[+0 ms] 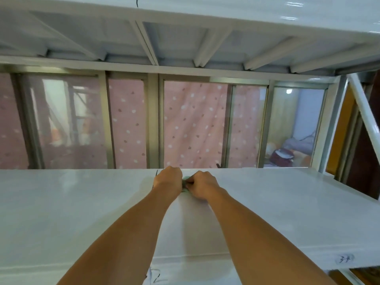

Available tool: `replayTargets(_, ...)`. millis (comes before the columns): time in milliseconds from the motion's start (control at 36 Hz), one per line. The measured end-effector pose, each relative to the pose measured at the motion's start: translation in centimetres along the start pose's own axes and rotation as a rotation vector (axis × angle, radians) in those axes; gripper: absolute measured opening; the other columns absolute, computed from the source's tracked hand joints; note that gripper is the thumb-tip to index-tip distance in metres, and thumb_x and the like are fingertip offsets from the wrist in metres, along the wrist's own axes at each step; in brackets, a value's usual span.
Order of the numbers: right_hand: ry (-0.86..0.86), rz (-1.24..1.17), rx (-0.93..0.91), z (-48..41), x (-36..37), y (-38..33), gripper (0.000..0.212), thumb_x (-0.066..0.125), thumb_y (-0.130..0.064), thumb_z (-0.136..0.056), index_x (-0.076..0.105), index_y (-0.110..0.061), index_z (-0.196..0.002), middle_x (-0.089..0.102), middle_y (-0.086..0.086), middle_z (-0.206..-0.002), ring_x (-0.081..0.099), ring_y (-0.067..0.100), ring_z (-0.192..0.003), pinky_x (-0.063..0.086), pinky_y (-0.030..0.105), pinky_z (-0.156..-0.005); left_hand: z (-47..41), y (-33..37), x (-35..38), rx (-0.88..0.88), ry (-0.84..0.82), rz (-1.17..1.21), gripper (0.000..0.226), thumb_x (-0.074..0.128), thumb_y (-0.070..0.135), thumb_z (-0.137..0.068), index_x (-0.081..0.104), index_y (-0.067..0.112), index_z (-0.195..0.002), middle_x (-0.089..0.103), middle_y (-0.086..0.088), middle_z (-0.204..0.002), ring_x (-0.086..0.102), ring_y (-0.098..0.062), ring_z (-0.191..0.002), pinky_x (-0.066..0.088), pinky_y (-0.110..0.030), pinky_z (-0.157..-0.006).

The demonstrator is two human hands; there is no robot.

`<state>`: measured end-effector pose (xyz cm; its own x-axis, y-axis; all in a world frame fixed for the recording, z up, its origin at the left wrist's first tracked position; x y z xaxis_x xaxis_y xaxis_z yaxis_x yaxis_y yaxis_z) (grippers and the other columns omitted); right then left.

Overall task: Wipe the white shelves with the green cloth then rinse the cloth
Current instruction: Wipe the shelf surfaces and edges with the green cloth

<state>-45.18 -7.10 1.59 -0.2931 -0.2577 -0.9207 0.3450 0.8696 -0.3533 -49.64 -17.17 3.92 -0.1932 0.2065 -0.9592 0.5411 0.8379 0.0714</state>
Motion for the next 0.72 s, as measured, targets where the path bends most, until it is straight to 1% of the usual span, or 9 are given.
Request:
replayTargets(111, -0.007, -0.029, 0.002, -2.5, 0.3, 0.4, 0.029, 0.056, -0.046, -0.096, 0.075, -0.034, -0.115, 0.070, 0.001, -0.112, 0.055, 0.021, -0.084, 0.042, 0.026, -0.077, -2.2, -0.5, 0.7, -0.023, 0.016, 0.026, 0.019, 0.057, 0.008, -0.091, 0.064, 0.010, -0.109, 0.062, -0.009, -0.109, 0.062, -0.027, -0.098, 0.048, -0.033, -0.077)
replayTargets(250, 0.005, -0.065, -0.006, -5.7, 0.9, 0.6, 0.030, 0.055, -0.044, -0.097, 0.075, -0.028, -0.113, 0.071, 0.005, -0.110, 0.060, 0.023, -0.085, 0.044, 0.027, -0.080, -4.8, -0.4, 1.3, -0.039, 0.022, 0.032, 0.022, 0.055, 0.009, -0.092, 0.063, 0.011, -0.112, 0.061, -0.010, -0.113, 0.062, -0.029, -0.103, 0.050, -0.037, -0.081)
replayTargets(306, -0.005, -0.035, -0.033, -6.7, 1.1, 0.4, 0.030, 0.055, -0.044, -0.097, 0.075, -0.029, -0.114, 0.071, 0.005, -0.115, 0.063, 0.026, -0.092, 0.046, 0.029, -0.084, -5.8, -0.5, 1.6, -0.049, 0.010, 0.032, 0.020, 0.056, 0.008, -0.092, 0.064, 0.010, -0.110, 0.061, -0.008, -0.105, 0.062, -0.028, -0.097, 0.050, -0.036, -0.077)
replayTargets(361, -0.007, -0.016, -0.073, -7.5, 1.2, 0.2, 0.029, 0.055, -0.043, -0.097, 0.075, -0.031, -0.116, 0.067, 0.004, -0.128, 0.063, 0.029, -0.103, 0.048, 0.032, -0.092, -6.8, -0.6, 1.7, -0.055, -0.005, 0.020, 0.019, 0.057, 0.007, -0.091, 0.064, 0.010, -0.109, 0.057, -0.006, -0.094, 0.058, -0.026, -0.089, 0.048, -0.034, -0.073)
replayTargets(389, -0.010, 0.002, -0.095, -7.9, 1.1, 0.1, 0.029, 0.055, -0.042, -0.097, 0.075, -0.031, -0.116, 0.067, 0.004, -0.129, 0.063, 0.030, -0.106, 0.049, 0.034, -0.094, -7.3, -0.7, 1.7, -0.056, -0.010, 0.014, 0.019, 0.058, 0.007, -0.091, 0.063, 0.009, -0.109, 0.055, -0.006, -0.091, 0.058, -0.026, -0.089, 0.047, -0.033, -0.072)
replayTargets(472, -0.047, 0.058, -0.154, -8.6, 0.8, 0.0, 0.033, 0.052, -0.043, -0.096, 0.076, -0.030, -0.114, 0.072, 0.004, -0.112, 0.064, 0.027, -0.099, 0.052, 0.033, -0.087, -8.6, -0.8, 1.8, -0.065, -0.018, 0.008, 0.017, 0.058, 0.008, -0.092, 0.061, 0.009, -0.109, 0.052, -0.004, -0.086, 0.056, -0.025, -0.088, 0.045, -0.033, -0.072)
replayTargets(556, -0.090, 0.014, -0.198, -9.2, 0.4, 0.7, 0.031, 0.059, -0.037, -0.092, 0.074, -0.030, -0.117, 0.073, 0.001, -0.112, 0.064, 0.024, -0.097, 0.051, 0.030, -0.083, -9.6, -0.9, 2.4, -0.069, -0.020, -0.015, 0.016, 0.057, 0.005, -0.090, 0.063, 0.009, -0.104, 0.045, -0.003, -0.077, 0.057, -0.026, -0.085, 0.047, -0.033, -0.072)
replayTargets(639, -0.091, -0.024, -0.226, -9.4, -0.1, 1.6, 0.035, 0.065, -0.033, -0.090, 0.070, -0.030, -0.125, 0.071, 0.000, -0.118, 0.063, 0.023, -0.102, 0.051, 0.031, -0.089, -10.1, -0.9, 2.8, -0.048, -0.025, -0.009, 0.018, 0.060, 0.007, -0.088, 0.068, 0.014, -0.102, 0.050, 0.000, -0.076, 0.057, -0.025, -0.081, 0.047, -0.032, -0.069)
replayTargets(722, -0.059, -0.017, -0.246, -9.8, 0.1, 1.5, 0.035, 0.065, -0.031, -0.090, 0.070, -0.030, -0.125, 0.071, 0.002, -0.118, 0.063, 0.025, -0.102, 0.051, 0.032, -0.092, -10.2, -1.2, 2.9, -0.028, -0.034, 0.037, 0.017, 0.064, 0.018, -0.089, 0.072, 0.024, -0.102, 0.063, -0.001, -0.089, 0.060, -0.024, -0.081, 0.047, -0.032, -0.068)
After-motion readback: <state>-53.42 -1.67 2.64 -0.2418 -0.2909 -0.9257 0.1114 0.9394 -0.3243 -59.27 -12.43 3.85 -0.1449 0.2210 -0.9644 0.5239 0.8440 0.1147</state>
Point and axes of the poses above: each hand's wrist, its own z-axis away from the middle knuckle, its own x-axis out of the palm, y = z × x, the point moved 9 cm from there along -z, towards the middle knuckle
